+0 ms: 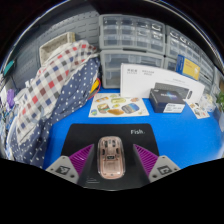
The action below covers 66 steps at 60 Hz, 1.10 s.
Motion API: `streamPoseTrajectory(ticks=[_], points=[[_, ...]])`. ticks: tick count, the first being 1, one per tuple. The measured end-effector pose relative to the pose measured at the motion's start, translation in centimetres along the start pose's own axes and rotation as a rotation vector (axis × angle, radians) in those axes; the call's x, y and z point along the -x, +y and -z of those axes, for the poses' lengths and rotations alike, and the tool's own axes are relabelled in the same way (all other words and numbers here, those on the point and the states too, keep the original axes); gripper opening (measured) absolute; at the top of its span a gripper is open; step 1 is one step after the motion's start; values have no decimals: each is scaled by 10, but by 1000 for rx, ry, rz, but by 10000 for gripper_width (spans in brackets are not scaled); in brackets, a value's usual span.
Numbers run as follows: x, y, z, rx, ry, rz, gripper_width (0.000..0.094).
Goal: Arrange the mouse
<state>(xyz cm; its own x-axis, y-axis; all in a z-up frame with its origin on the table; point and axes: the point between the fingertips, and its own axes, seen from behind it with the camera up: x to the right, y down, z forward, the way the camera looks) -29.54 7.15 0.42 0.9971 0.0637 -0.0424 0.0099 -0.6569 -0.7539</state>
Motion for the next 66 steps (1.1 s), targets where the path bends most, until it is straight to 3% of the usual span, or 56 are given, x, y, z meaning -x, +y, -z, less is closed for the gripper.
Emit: streamPoseTrajectory(ticks=[2, 18, 30, 47, 66], points=[[-3, -7, 6, -14, -5, -5, 864], [-60, -60, 104, -108, -51, -37, 853], [-148, -83, 190, -198, -25, -43, 842], [-270, -55, 265, -223, 34, -14, 841], [-333, -30, 294, -210, 86, -26, 839]])
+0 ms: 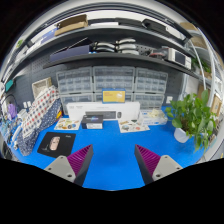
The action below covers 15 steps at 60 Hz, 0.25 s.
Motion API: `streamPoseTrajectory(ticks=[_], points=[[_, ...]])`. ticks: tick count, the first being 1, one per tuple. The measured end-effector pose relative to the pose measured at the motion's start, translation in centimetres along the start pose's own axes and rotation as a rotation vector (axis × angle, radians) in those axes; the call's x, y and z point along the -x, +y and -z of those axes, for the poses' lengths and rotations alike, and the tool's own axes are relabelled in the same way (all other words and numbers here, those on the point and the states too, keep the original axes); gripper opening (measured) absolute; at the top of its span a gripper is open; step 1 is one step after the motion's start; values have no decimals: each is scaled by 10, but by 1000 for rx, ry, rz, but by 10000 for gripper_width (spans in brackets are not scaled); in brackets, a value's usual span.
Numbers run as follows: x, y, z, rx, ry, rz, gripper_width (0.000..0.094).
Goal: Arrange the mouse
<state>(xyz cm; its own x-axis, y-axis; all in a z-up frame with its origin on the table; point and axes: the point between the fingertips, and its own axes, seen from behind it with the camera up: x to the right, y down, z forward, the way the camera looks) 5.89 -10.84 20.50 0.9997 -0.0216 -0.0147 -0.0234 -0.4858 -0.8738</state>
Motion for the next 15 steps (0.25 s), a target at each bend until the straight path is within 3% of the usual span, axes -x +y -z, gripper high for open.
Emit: streamPoseTrajectory(ticks=[15], points=[[-11, 4, 6, -4, 6, -26, 836]])
